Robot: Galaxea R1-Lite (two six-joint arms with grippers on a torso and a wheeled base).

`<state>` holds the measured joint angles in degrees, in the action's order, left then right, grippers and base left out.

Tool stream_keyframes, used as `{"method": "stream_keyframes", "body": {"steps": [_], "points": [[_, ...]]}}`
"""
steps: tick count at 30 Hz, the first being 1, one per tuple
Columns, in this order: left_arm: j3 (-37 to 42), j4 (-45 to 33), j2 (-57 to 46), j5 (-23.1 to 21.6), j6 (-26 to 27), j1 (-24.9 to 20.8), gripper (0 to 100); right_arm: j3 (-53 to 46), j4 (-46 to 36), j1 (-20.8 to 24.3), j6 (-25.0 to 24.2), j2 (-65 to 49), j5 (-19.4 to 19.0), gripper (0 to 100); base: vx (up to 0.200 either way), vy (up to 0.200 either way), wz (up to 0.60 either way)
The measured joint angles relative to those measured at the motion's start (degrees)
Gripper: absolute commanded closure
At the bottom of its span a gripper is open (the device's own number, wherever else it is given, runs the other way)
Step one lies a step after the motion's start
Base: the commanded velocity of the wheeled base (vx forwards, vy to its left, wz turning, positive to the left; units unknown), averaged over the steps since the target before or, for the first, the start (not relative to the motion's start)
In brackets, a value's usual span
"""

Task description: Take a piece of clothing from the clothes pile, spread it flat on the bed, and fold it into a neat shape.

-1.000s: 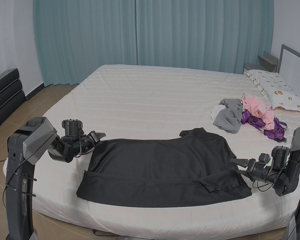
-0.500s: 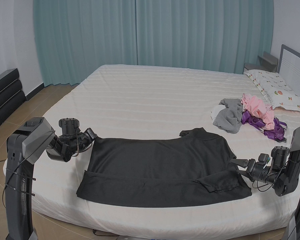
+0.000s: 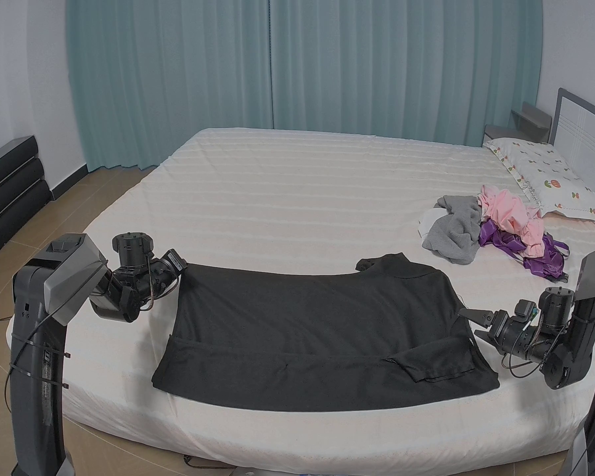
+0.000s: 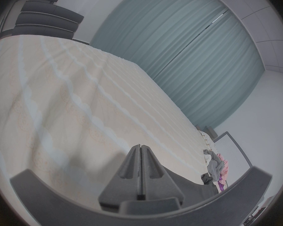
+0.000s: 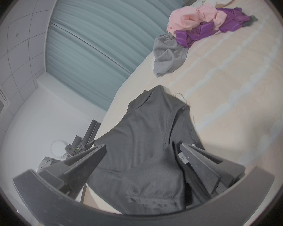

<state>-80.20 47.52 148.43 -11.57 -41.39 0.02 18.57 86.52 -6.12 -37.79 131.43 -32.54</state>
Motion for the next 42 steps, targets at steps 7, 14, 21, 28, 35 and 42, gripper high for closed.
{"method": "stream_keyframes", "body": {"steps": [7,14,21,28,35,42], "points": [[0.3,0.3,0.4,0.1,0.0,-0.1,100,2.9,0.9,2.7,0.0,0.0,7.1,0,0.000,0.000,0.00],[0.6,0.4,0.5,0.1,-0.1,0.0,100,10.4,-0.3,6.3,0.2,2.2,15.0,0,0.000,0.000,0.00],[1.2,0.4,0.6,0.1,-0.6,0.0,100,23.7,-15.0,8.9,0.3,4.2,17.2,0,0.000,0.000,0.00],[1.6,0.5,0.5,0.1,-2.6,0.1,100,41.2,-31.9,9.8,0.2,6.4,19.5,0,0.000,0.000,0.00],[1.9,0.5,0.4,0.0,-3.8,0.2,100,54.6,-46.0,9.5,0.3,8.8,20.9,0,0.000,0.000,0.00],[2.5,0.5,0.4,0.0,-4.1,0.3,100,62.0,-50.0,8.5,0.2,12.4,21.7,0,0.000,0.000,0.00]]}}
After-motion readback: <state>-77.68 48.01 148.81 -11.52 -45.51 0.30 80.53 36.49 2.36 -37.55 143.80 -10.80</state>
